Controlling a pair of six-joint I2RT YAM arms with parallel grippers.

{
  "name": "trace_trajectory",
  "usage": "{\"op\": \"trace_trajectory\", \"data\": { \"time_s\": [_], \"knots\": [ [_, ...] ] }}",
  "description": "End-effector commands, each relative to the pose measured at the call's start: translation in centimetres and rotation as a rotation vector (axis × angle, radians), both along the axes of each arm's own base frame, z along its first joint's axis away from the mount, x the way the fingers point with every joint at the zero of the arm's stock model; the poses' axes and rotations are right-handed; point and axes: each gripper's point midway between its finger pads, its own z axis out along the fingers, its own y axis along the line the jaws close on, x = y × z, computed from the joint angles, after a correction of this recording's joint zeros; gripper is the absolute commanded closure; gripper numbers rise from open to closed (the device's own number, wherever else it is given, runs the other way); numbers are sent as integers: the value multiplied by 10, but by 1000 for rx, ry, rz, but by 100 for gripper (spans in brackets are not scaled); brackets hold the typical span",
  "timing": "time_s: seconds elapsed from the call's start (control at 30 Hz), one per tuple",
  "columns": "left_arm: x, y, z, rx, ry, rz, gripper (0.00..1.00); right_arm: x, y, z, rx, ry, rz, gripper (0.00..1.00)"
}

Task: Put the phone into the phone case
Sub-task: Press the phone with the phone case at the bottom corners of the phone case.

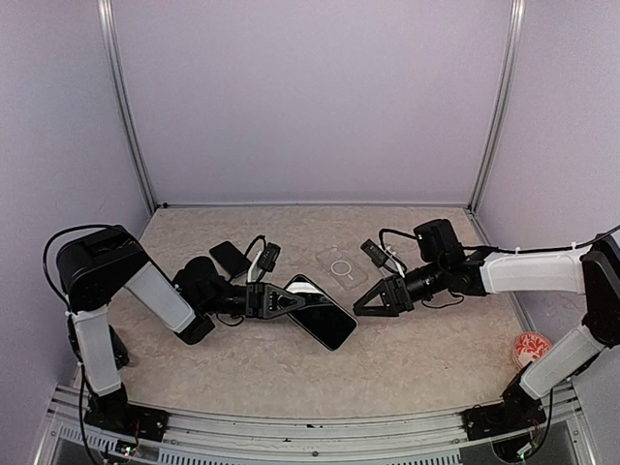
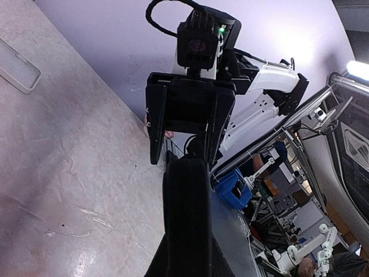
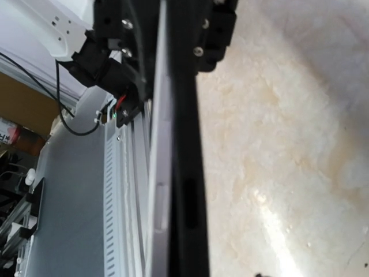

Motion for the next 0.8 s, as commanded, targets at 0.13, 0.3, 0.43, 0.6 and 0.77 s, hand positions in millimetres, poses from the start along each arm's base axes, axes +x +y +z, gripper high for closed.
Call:
{"op": "trace_trajectory", "data": {
  "time_s": [0.13, 0.3, 0.43, 0.6, 0.77],
  "knots": [
    [-5, 1, 21, -64, -81, -39, 100, -23, 11, -6, 41, 51, 115, 50],
    [-6, 1, 21, -64, -83, -48, 100, -28, 14, 3, 103, 90, 163, 53],
    [-6, 0, 20, -63, -83, -50, 100, -30, 17, 6, 116, 101, 188, 57],
    [-5, -1, 22, -67, -87, -51, 100, -33, 20, -1, 100, 124, 202, 62],
    [-4, -1, 24, -69, -87, -50, 100, -31, 24, -10, 72, 138, 197, 62]
  ]
}}
